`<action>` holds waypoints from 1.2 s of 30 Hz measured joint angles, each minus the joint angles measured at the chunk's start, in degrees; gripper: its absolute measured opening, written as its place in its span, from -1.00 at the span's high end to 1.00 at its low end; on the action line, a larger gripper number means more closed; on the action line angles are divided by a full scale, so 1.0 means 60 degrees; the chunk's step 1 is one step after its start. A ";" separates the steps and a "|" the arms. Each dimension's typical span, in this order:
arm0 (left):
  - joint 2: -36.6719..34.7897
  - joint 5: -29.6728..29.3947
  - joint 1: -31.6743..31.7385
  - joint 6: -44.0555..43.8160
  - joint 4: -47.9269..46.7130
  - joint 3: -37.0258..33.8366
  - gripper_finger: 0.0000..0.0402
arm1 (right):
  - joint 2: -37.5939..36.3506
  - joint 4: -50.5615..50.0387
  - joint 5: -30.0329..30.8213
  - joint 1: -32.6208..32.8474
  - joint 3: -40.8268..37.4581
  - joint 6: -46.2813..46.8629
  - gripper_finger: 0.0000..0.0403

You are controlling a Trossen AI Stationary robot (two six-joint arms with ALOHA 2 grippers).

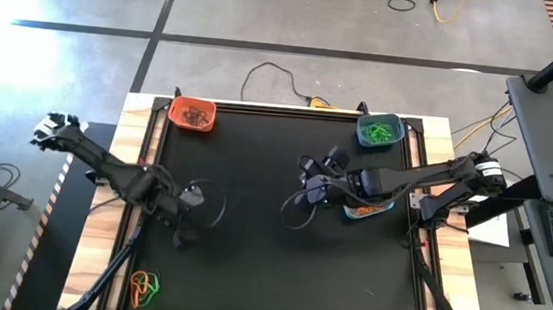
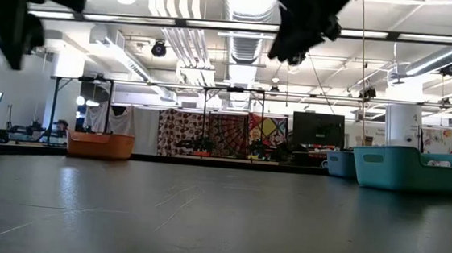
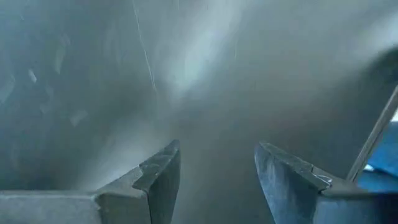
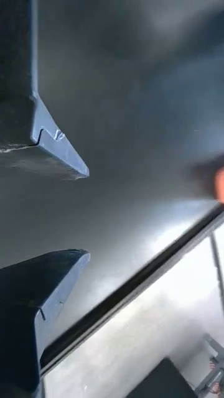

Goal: Sort rubber bands into baskets
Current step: Move the rubber bands to the center of the table

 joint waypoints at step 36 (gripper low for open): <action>0.4334 0.3414 -0.5545 -0.4032 0.2807 -0.0216 -0.08 | 0.2333 0.4150 0.0591 0.2961 0.2011 0.5258 0.06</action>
